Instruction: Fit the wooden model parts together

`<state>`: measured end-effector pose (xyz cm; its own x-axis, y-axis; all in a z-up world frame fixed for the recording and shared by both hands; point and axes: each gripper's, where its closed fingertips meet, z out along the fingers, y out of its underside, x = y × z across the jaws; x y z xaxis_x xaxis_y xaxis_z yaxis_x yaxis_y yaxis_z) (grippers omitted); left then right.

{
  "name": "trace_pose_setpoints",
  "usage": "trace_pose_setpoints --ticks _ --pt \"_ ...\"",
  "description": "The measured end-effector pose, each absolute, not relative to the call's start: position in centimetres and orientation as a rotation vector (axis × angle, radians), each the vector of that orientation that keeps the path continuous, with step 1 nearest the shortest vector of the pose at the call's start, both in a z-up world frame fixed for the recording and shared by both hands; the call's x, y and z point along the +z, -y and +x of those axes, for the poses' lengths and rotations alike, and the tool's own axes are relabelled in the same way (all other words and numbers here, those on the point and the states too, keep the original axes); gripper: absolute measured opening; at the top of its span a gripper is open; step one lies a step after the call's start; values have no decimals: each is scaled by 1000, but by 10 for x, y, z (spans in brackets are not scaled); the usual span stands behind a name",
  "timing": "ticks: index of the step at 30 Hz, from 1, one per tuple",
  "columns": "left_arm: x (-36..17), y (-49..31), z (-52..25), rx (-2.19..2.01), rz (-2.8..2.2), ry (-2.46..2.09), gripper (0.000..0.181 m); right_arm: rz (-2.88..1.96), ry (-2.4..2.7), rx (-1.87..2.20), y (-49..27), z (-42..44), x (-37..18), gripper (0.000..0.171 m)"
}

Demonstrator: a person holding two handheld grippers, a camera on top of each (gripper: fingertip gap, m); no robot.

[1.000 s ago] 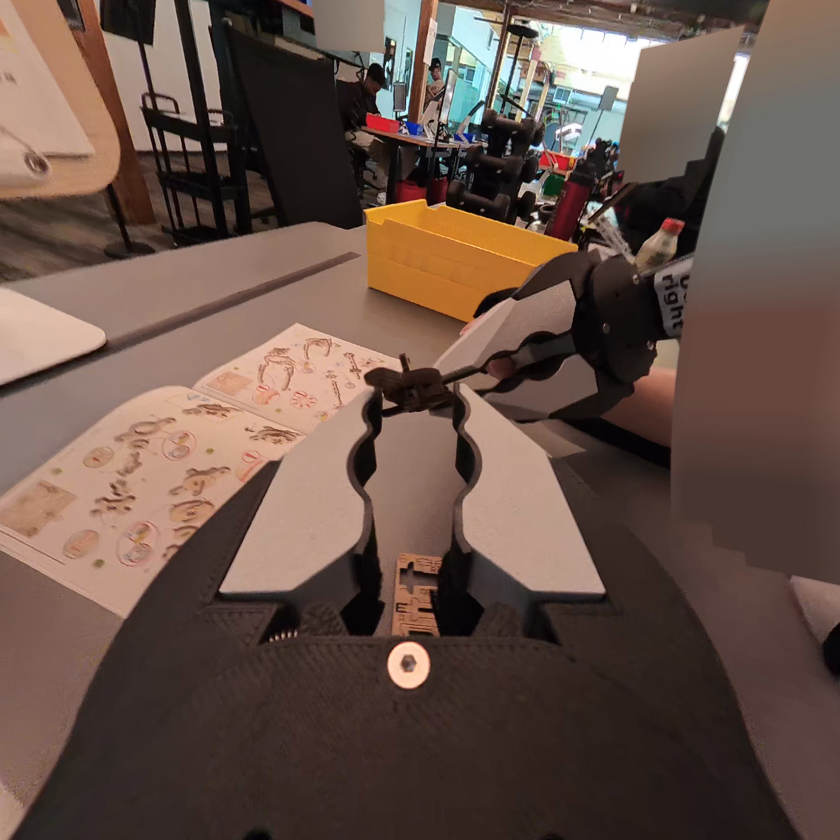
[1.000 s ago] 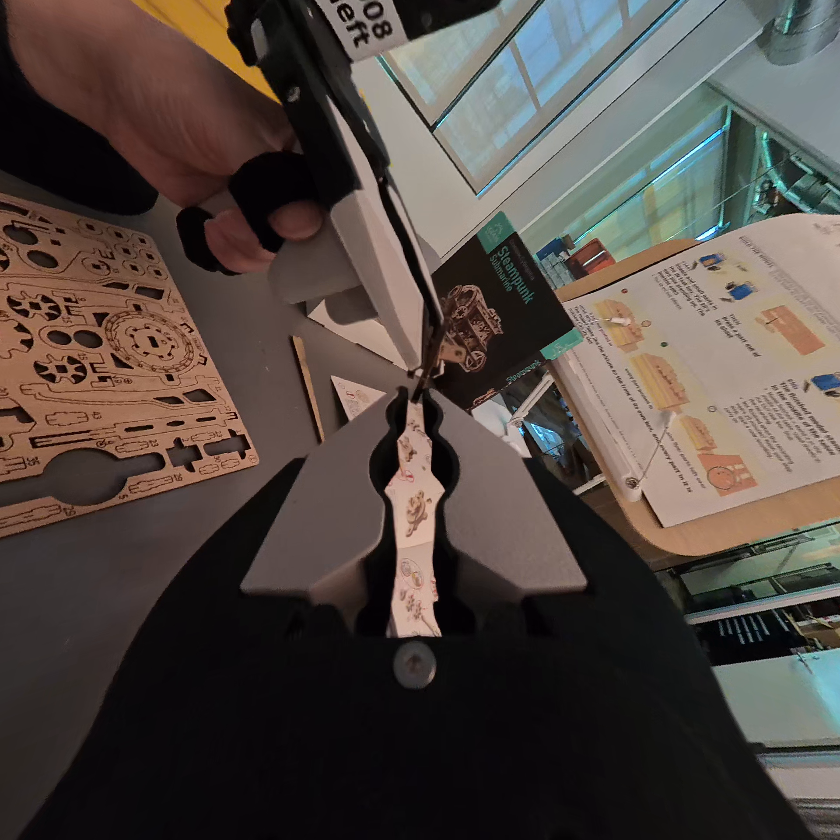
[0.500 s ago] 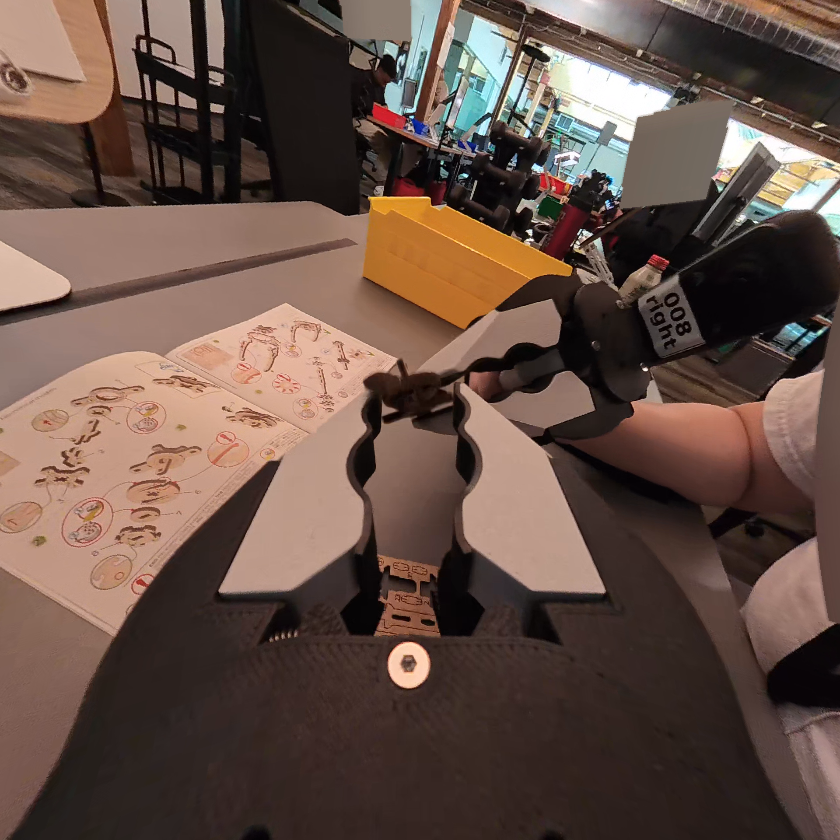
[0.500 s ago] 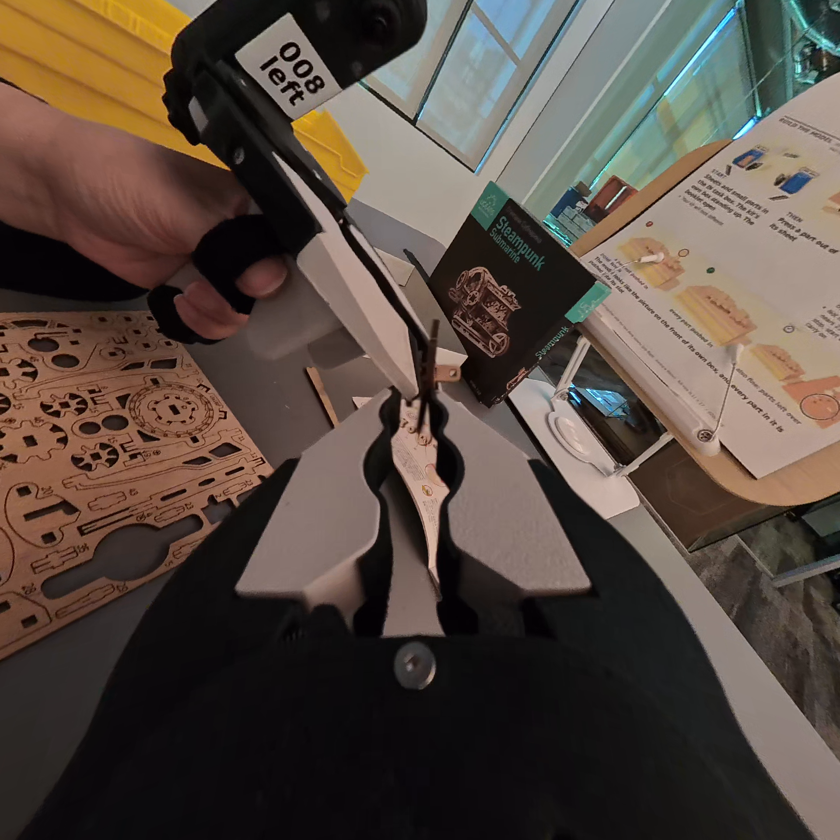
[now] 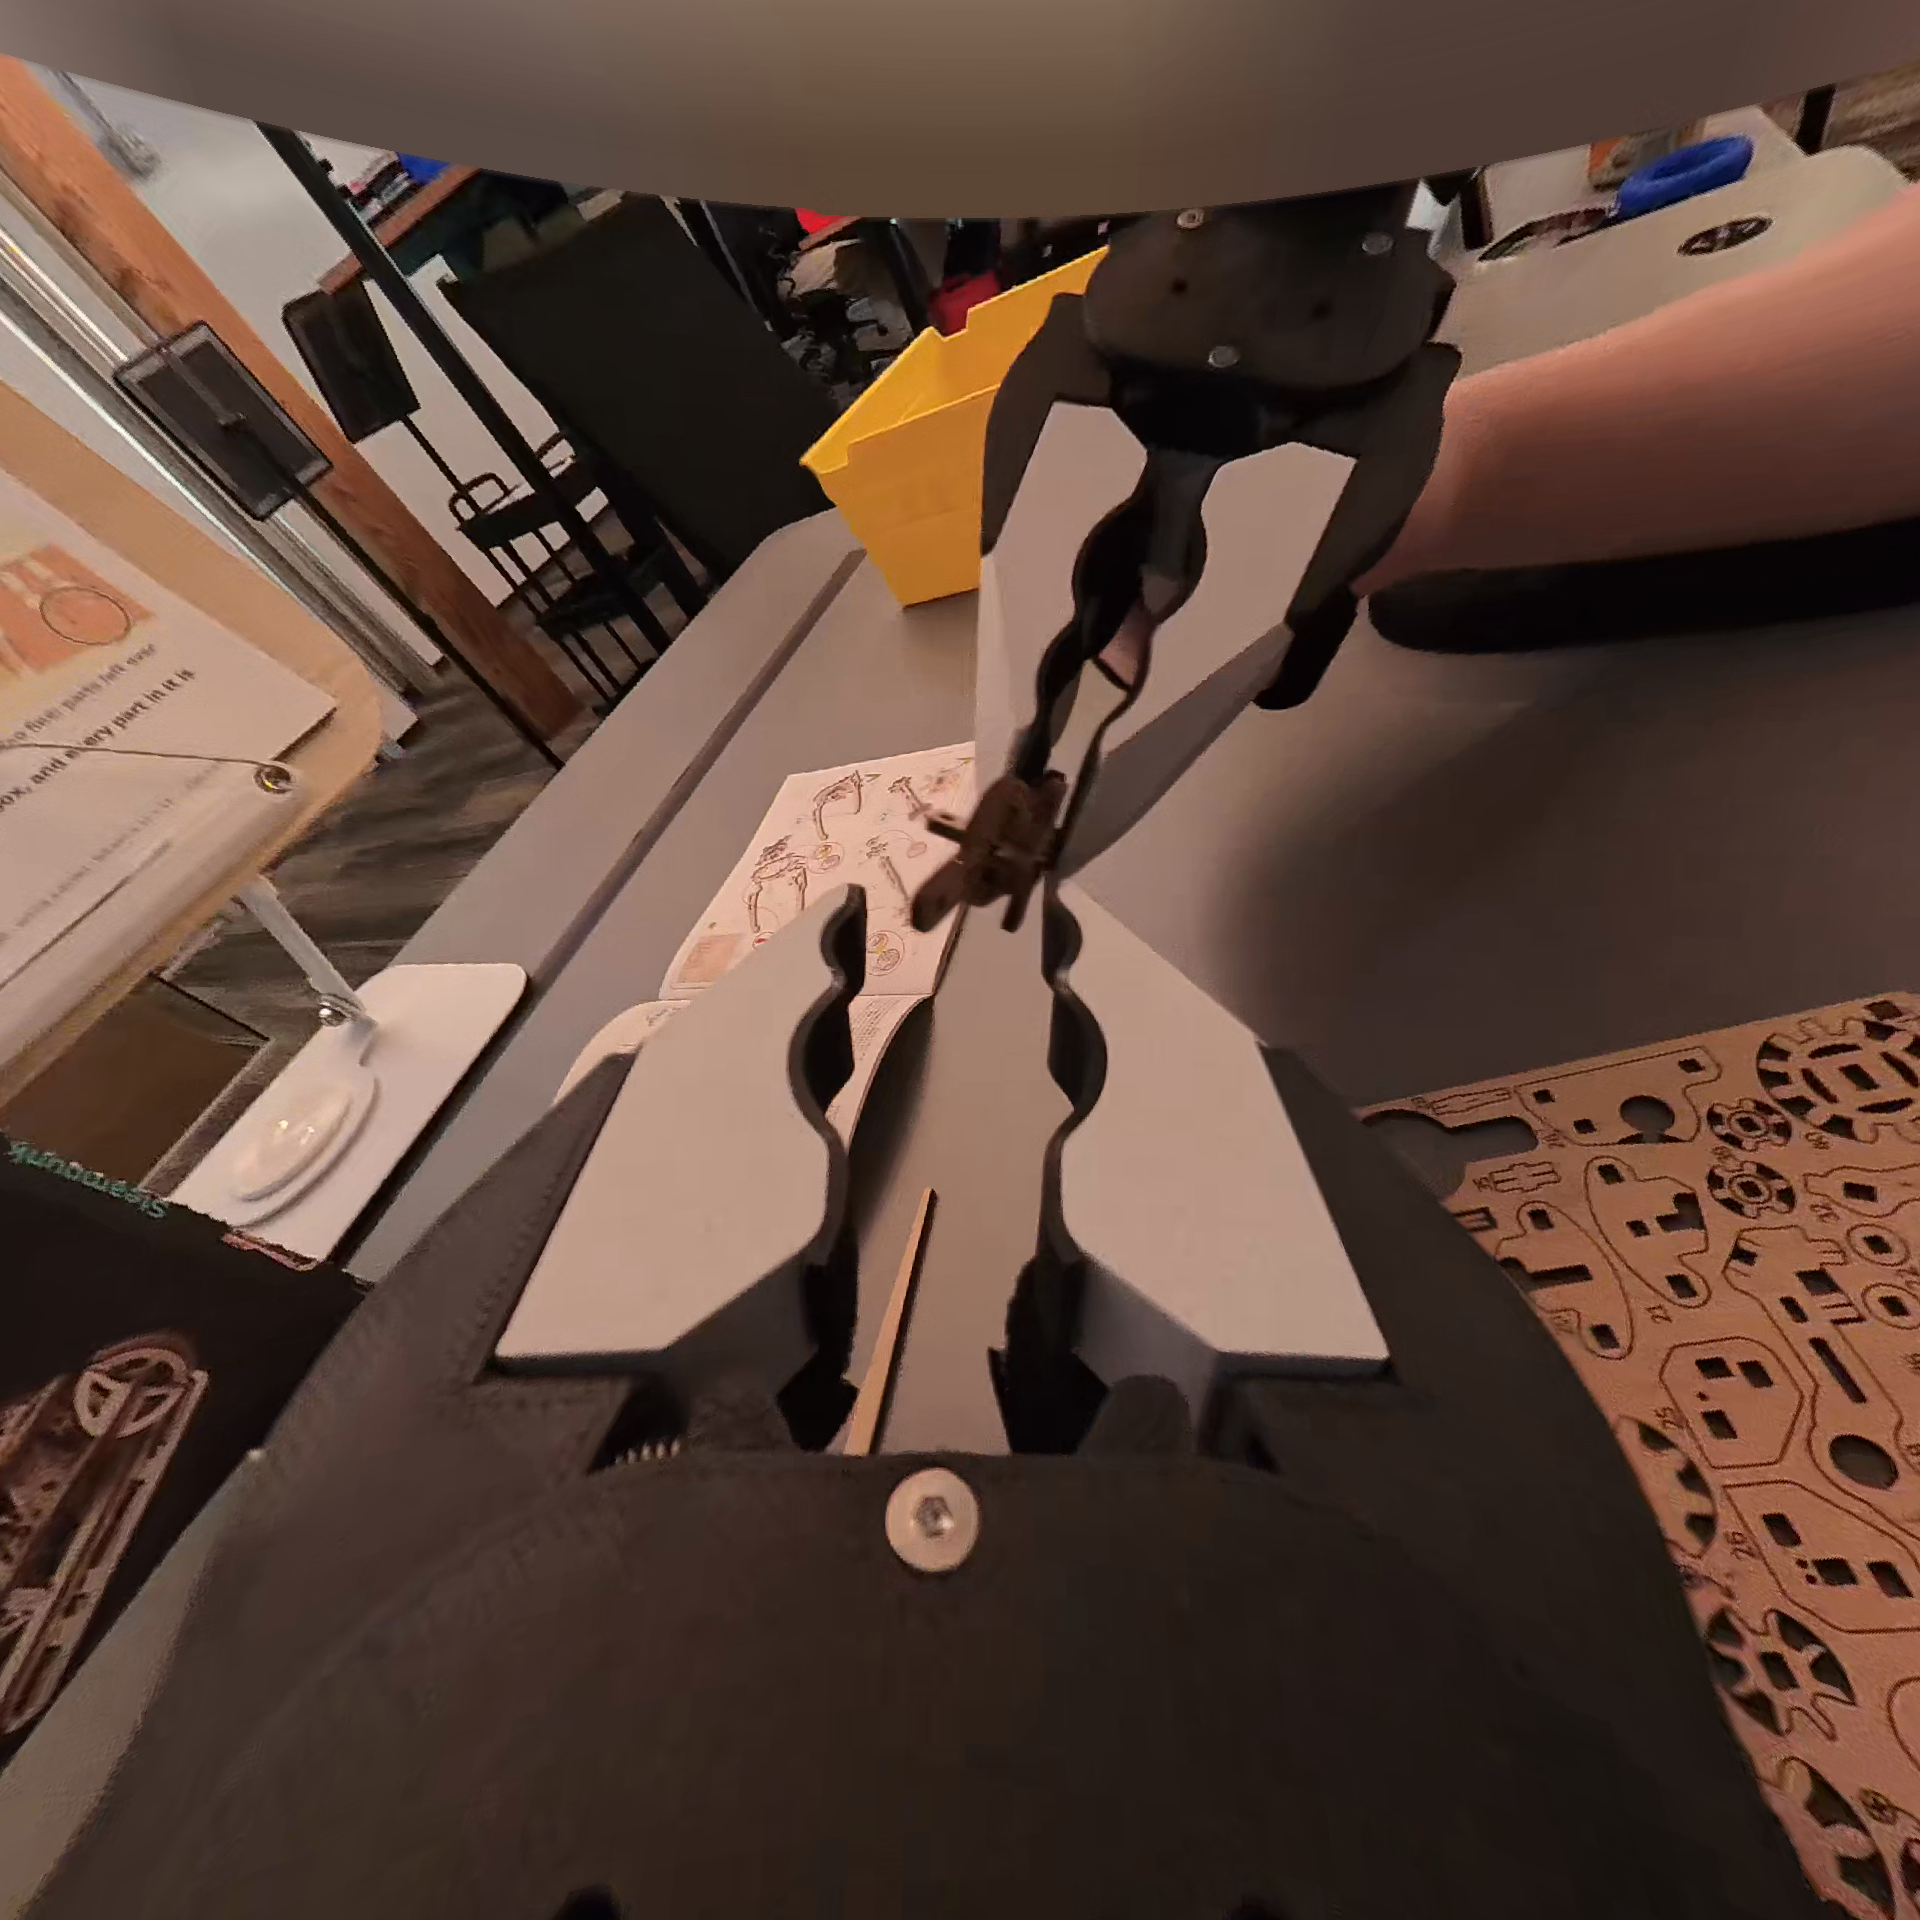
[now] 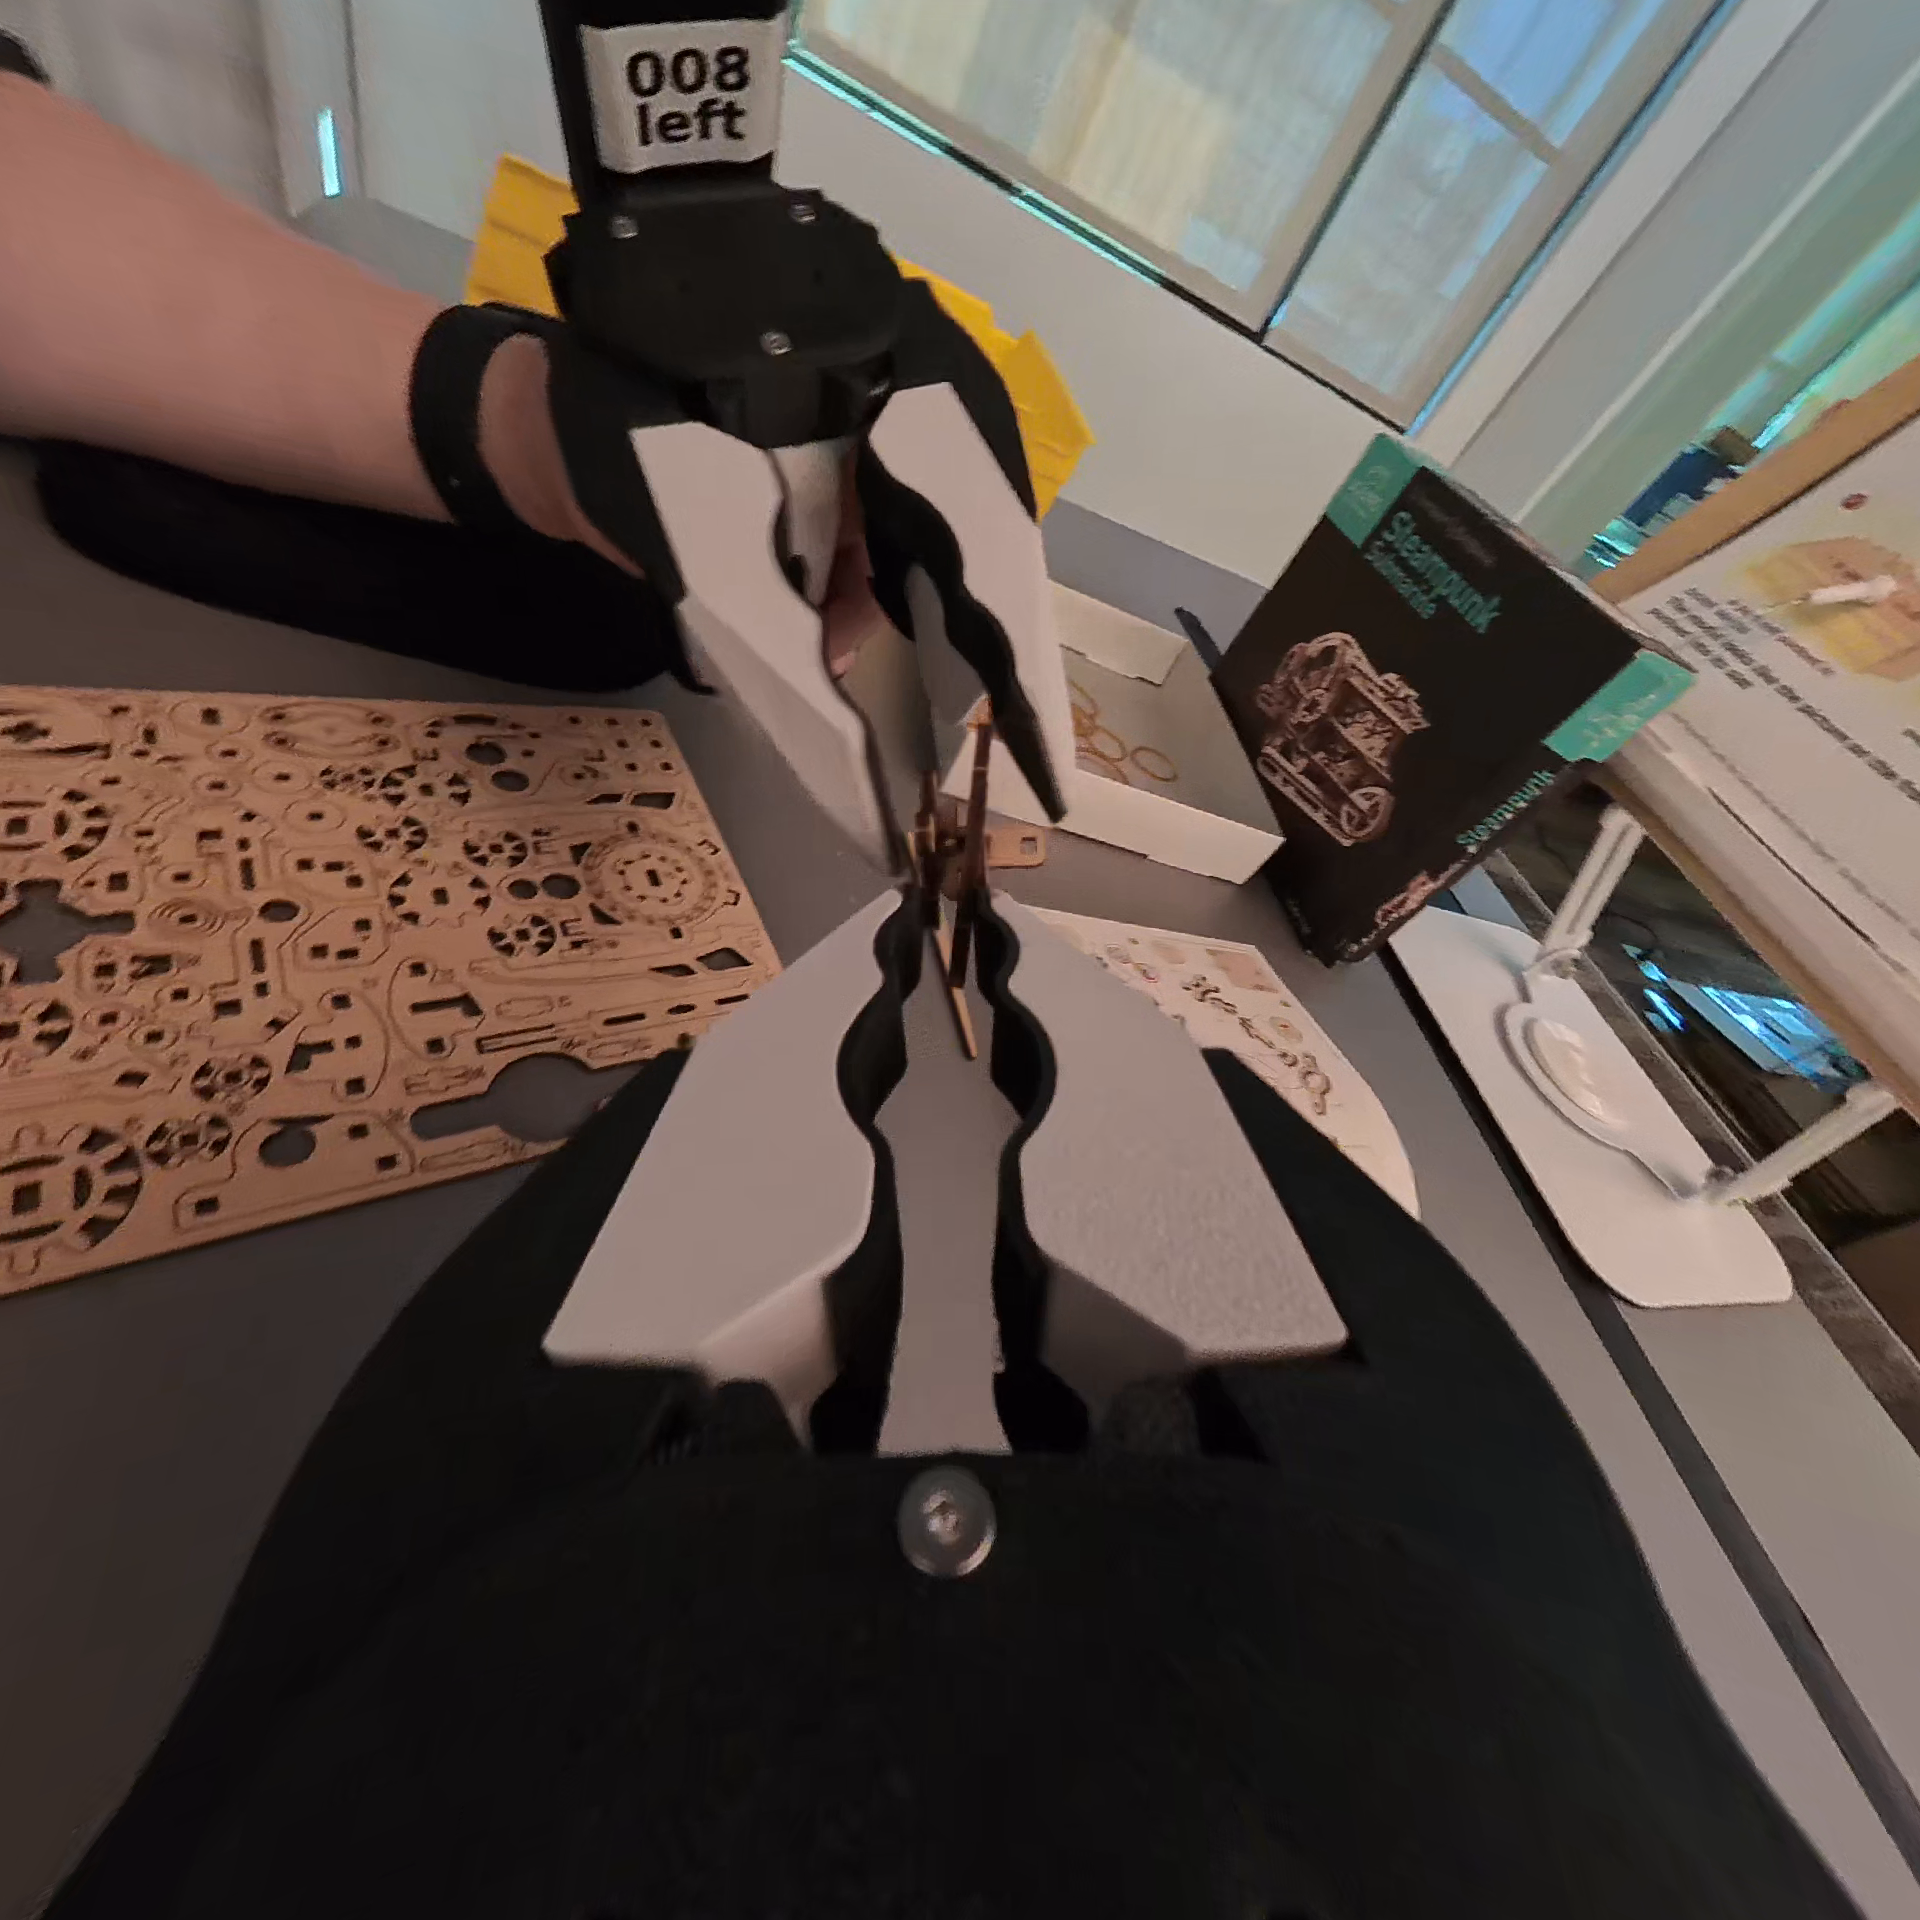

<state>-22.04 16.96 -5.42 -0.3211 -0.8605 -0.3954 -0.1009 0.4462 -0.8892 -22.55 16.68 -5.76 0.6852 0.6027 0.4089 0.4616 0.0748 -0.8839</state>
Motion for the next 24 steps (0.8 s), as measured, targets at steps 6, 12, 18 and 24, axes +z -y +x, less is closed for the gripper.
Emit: trace_pose_setpoints --ticks 6,12,18,24 --pt "-59 -162 -223 -908 -734 -1775 20 -1562 947 142 -163 -228 -62 8" --pt "-61 -163 -222 -903 -748 -1773 19 -1549 943 124 -163 -228 -59 10" --pt "-57 -164 -222 -896 -740 -1753 16 -1509 955 45 -163 -228 -54 9" --pt "-51 -163 -223 -908 -734 -1732 15 -1488 937 58 -162 -228 -47 9"
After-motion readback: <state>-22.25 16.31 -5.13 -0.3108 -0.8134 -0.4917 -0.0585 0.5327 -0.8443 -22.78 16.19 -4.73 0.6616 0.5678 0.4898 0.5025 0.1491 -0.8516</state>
